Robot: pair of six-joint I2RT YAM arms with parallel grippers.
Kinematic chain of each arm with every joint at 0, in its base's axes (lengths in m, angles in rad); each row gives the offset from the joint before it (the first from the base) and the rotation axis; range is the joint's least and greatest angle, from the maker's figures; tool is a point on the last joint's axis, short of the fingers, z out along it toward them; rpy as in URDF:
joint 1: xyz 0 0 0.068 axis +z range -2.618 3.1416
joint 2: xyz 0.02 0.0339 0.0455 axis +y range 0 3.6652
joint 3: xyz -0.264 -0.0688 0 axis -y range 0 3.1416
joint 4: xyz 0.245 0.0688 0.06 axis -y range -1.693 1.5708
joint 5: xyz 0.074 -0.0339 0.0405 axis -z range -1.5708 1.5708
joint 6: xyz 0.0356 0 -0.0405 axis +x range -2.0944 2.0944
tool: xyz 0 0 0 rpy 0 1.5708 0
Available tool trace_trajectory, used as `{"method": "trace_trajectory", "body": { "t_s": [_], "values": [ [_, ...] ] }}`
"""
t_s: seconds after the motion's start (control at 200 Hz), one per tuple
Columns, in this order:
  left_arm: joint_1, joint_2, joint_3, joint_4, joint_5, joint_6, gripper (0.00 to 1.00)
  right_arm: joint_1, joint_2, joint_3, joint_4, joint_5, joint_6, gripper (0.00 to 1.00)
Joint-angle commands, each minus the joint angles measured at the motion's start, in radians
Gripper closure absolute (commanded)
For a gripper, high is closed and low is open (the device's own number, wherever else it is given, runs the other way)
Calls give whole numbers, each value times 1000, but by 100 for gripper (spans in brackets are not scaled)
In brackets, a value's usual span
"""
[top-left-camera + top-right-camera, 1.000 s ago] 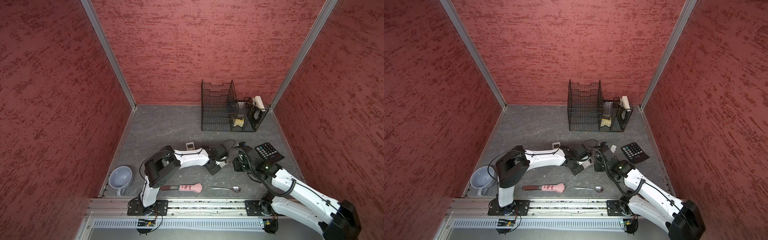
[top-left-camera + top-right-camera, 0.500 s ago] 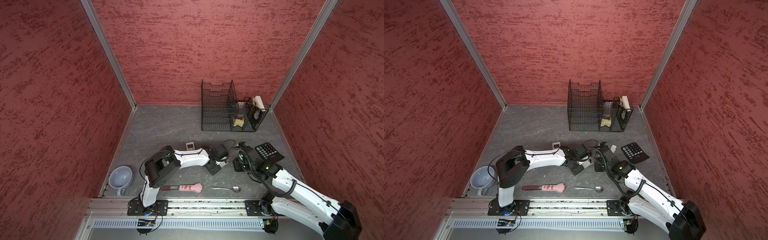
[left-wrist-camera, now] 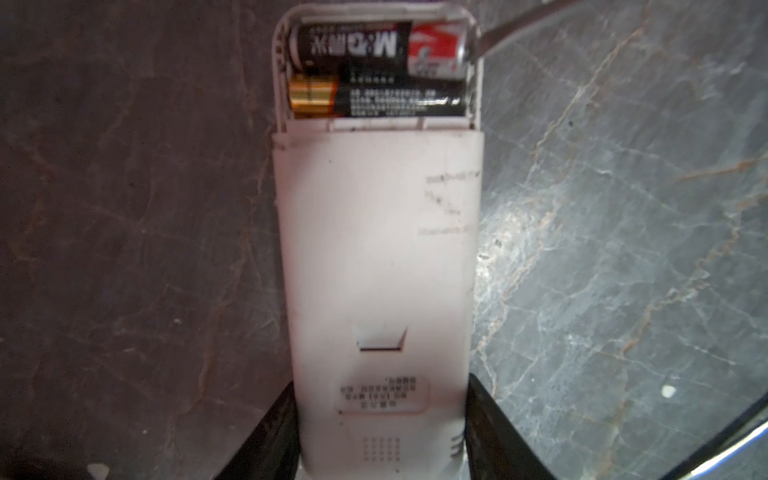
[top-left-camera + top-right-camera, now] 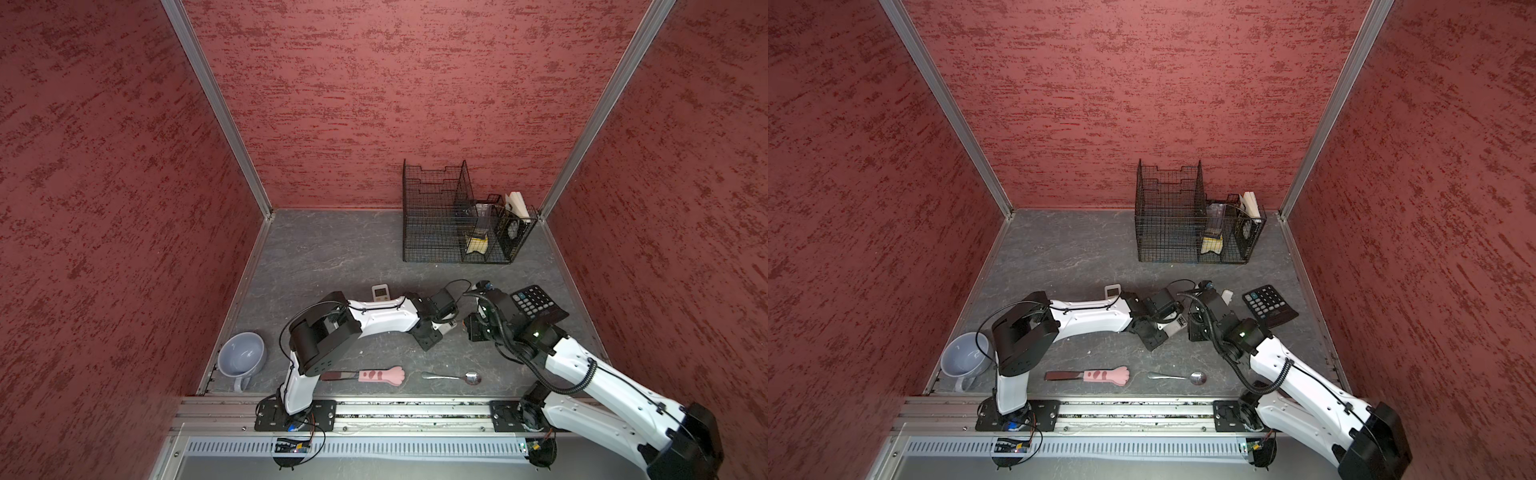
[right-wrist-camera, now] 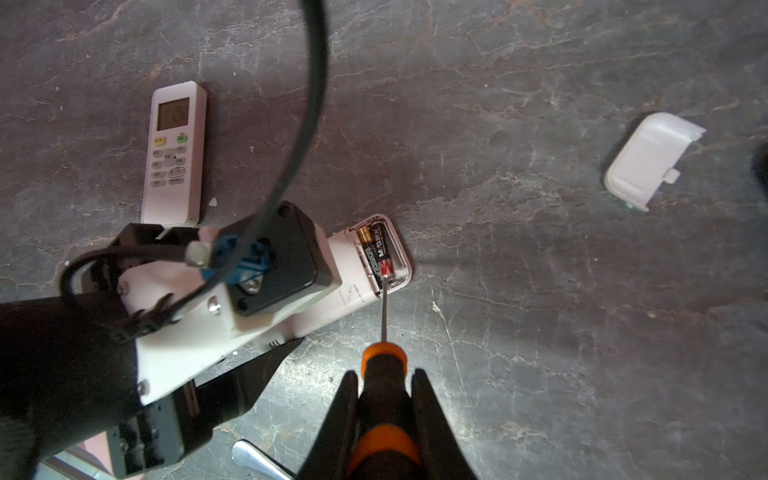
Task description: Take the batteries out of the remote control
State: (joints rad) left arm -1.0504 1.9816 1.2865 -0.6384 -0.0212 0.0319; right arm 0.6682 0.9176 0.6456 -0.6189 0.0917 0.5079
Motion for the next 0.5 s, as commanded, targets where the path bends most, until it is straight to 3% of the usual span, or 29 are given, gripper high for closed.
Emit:
{"method": "trace_trajectory", "body": {
  "t_s": [0.0,0.22,0.496],
  "values": [
    [-58,176,-90,26,74,54,71,0,-11,70,168,84,-1,100],
    [-56,171,-92,26,63,54,71,-1,28,117,67,256,47,100],
    [-51,170,-90,23,60,52,69,-3,44,115,57,248,68,100]
  ]
}}
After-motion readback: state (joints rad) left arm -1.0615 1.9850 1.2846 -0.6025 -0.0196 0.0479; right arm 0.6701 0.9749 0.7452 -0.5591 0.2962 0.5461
